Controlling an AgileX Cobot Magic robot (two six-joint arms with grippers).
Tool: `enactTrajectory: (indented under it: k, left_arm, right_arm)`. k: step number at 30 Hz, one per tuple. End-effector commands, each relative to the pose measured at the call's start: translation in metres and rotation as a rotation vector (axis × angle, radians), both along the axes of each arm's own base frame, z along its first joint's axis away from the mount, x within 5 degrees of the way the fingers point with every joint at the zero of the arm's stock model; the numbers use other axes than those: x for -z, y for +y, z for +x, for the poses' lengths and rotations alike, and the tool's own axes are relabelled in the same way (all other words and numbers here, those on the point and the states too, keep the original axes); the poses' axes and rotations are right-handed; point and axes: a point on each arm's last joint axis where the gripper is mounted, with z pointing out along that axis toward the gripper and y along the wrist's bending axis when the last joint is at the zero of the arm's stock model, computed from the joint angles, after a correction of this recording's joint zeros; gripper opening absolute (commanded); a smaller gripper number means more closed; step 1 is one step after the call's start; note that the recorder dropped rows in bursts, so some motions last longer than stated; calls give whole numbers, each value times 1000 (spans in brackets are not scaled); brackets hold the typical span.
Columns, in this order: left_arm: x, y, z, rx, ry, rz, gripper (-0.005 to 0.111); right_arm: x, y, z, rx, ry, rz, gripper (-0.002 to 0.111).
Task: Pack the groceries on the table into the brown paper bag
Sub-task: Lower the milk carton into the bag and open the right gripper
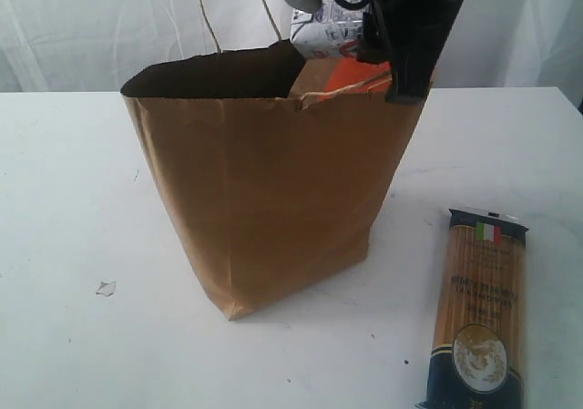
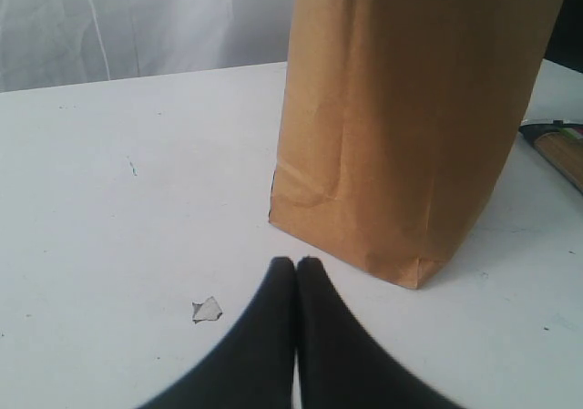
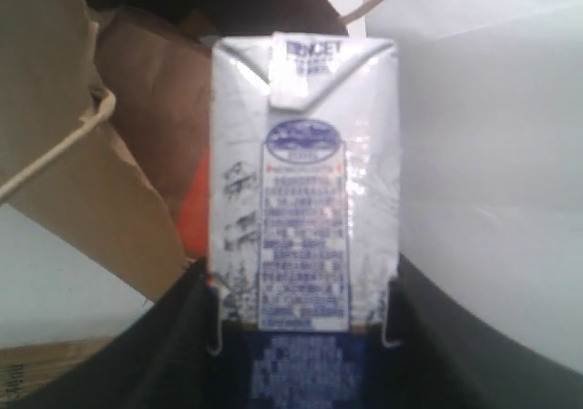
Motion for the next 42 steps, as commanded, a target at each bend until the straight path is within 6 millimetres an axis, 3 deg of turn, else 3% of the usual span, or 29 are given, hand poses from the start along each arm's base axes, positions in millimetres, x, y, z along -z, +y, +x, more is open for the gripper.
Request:
enactTrajectory:
  k: [1, 9, 25, 36, 42]
  left_arm:
    - [1, 0, 0, 1, 3, -2, 0]
    - [1, 0, 0, 1, 3, -2, 0]
    - [1, 0, 0, 1, 3, -2, 0]
    - [1, 0, 0, 1, 3, -2, 0]
    - [1, 0, 0, 1, 3, -2, 0]
  right_arm:
    - [1, 4, 8, -17, -17, -12, 0]
    - [19, 16, 19, -60, 20, -33, 0]
    - [23, 35, 12, -252, 66, 33, 0]
    - [34, 42, 15, -260, 116, 42, 1]
    - [35, 45, 15, -263, 125, 66, 22]
